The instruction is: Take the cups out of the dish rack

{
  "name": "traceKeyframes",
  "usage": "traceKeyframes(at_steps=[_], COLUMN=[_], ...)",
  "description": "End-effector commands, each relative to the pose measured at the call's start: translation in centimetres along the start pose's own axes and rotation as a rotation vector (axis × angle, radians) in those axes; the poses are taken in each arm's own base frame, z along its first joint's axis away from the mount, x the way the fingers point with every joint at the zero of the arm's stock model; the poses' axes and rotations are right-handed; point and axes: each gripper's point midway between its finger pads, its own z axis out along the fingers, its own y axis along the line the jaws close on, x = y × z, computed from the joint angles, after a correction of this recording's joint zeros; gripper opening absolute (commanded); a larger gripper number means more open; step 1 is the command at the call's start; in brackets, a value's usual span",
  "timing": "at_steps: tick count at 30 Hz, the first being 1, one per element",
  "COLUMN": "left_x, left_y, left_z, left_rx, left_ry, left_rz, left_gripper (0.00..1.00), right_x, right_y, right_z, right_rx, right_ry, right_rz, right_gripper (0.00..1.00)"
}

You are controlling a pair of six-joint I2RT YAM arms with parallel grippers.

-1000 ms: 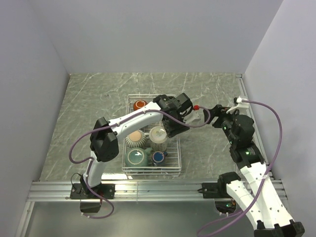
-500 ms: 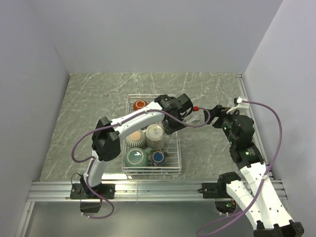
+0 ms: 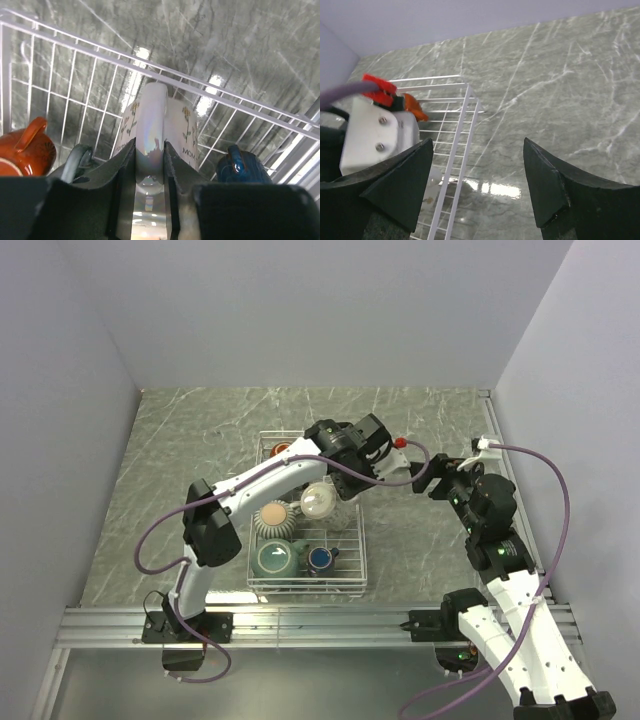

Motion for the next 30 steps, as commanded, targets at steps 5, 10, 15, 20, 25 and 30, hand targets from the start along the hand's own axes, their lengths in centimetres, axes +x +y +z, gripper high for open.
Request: traceKeyframes(at_steps=[5, 10, 15, 20, 25, 30], left_x=[-4.1, -4.5, -5.7, -6.5, -7.1, -7.3], left_y=[2.3, 3.5, 5.0, 7.2, 7.7, 5.0], left_z=[-8.9, -11.3, -14.5, -19.1, -24.3, -26.6], left_rx=[-0.078, -0.111, -0.148, -0.16, -0.103, -0.004], left_ry=[-0.301, -0.358, -0.482, -0.675, -0.863, -0.94], left_rz=[-0.079, -0.106, -0.145, -0.234, -0.26, -0.193], left_gripper=[0.0, 0.0, 0.0, 0.0, 0.0, 0.0], right_x=[-3.5, -3.8, -4.0, -4.1, -5.1, -7.0], right_y=[3.0, 4.6, 7.0, 9.7, 11.1, 13.1], right_z=[-0.6, -0.7, -1.1, -2.0, -1.8, -1.8], right_rx=[-0.131, -0.218, -0.364, -0.545, -0.644, -0.788], right_ry=[-0.075, -0.057, -0.046, -0.046, -0.007, -0.031], right_rz=[-0.015, -0.01, -0.025, 0.007, 0.098, 0.13], right_gripper=[0.8, 0.79, 0.8, 0.83, 0.97, 0.97])
